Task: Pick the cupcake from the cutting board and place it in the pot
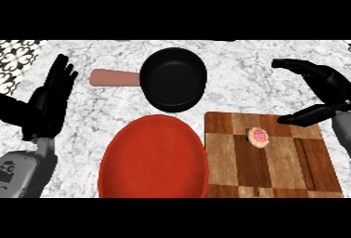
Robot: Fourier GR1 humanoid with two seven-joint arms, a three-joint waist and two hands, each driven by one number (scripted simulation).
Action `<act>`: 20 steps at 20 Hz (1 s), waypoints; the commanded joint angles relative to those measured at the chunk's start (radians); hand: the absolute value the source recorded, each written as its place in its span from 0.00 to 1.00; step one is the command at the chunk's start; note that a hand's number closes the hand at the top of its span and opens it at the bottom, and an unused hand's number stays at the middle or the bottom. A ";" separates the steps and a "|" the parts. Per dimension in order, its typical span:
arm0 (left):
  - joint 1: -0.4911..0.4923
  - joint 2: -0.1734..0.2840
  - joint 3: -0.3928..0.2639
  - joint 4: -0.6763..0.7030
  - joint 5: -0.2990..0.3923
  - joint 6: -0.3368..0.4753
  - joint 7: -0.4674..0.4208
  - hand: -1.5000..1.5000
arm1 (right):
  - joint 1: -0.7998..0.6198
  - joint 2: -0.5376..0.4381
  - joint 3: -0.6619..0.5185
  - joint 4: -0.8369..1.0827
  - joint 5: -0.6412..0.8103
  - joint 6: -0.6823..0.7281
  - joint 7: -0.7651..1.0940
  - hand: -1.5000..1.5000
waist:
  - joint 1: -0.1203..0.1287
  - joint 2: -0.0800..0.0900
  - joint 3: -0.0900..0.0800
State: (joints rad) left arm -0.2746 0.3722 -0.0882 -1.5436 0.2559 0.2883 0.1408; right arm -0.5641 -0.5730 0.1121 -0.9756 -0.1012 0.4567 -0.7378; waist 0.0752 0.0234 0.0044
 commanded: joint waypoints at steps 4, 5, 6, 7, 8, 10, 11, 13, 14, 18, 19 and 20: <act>0.021 0.004 0.012 -0.010 0.016 -0.027 0.009 0.50 | -0.126 -0.103 0.117 0.091 0.125 0.199 -0.148 0.00 | -0.027 -0.011 -0.003; 0.017 0.004 0.014 -0.042 0.014 -0.012 0.023 0.50 | -0.144 -0.123 0.164 0.062 0.170 0.191 -0.113 0.00 | -0.018 -0.014 -0.003; 0.009 0.009 0.021 0.009 0.014 -0.027 0.010 0.50 | -0.165 -0.128 0.200 0.067 0.200 0.196 -0.112 0.00 | -0.017 -0.007 -0.003; 0.053 -0.013 0.005 -0.005 0.003 -0.015 -0.019 0.50 | -0.169 -0.190 0.220 0.038 0.213 0.239 -0.105 0.00 | -0.024 -0.013 -0.005; 0.043 0.003 0.011 -0.037 0.005 -0.014 0.009 0.50 | -0.163 -0.156 0.267 0.020 0.254 0.199 -0.104 0.00 | -0.024 -0.016 -0.004; 0.036 0.010 0.015 -0.057 0.004 -0.003 0.043 0.50 | -0.189 -0.176 0.338 -0.020 0.320 0.184 -0.070 0.00 | -0.026 -0.019 -0.004; 0.059 -0.030 -0.002 -0.028 -0.014 0.015 -0.005 0.50 | -0.185 -0.172 0.377 -0.041 0.359 0.160 -0.083 0.00 | -0.035 -0.017 -0.004; 0.010 -0.007 0.027 -0.014 -0.001 0.007 0.035 0.50 | -0.228 -0.197 0.402 -0.074 0.375 0.186 -0.049 0.00 | -0.054 -0.020 -0.005; 0.059 0.007 0.030 -0.070 0.006 0.003 0.047 0.50 | -0.192 -0.178 0.449 -0.141 0.408 0.144 -0.007 0.00 | -0.054 -0.028 -0.005; 0.042 -0.005 0.010 -0.099 -0.029 0.038 0.091 0.50 | -0.194 -0.185 0.519 -0.158 0.473 0.143 0.011 0.00 | -0.062 -0.027 -0.004; 0.086 0.015 0.056 -0.077 0.009 -0.016 0.036 0.50 | -0.195 -0.211 0.510 -0.159 0.472 0.164 0.006 0.00 | -0.063 -0.025 -0.005; 0.080 -0.018 0.019 -0.078 -0.028 0.021 0.045 0.50 | -0.171 -0.164 0.541 -0.140 0.502 0.118 -0.005 0.00 | -0.061 -0.023 -0.004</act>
State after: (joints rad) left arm -0.2218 0.3687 -0.0613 -1.5965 0.2472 0.2918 0.1789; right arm -0.7556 -0.7534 0.5943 -1.1091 0.3354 0.5086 -0.6724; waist 0.0193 0.0010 -0.0002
